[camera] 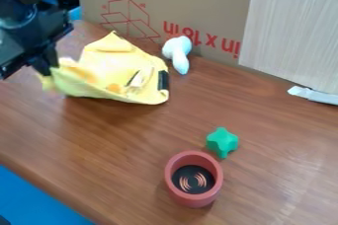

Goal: Unfold the cloths from the top to the bottom

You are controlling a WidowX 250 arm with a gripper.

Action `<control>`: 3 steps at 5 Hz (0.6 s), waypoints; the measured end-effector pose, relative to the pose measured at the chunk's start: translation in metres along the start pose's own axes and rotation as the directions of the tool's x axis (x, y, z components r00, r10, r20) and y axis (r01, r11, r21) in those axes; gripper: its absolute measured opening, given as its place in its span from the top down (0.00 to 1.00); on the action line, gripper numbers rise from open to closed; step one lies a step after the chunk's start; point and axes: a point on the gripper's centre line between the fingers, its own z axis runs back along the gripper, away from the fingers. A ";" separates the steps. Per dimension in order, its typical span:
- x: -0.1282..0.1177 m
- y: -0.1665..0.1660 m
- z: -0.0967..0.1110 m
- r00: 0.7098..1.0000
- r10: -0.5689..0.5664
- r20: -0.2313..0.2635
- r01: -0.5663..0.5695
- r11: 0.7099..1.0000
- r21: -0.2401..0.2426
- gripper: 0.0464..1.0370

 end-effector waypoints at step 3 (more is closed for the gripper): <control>-0.036 0.030 0.003 1.000 0.017 0.003 -0.017 0.994 0.111 0.97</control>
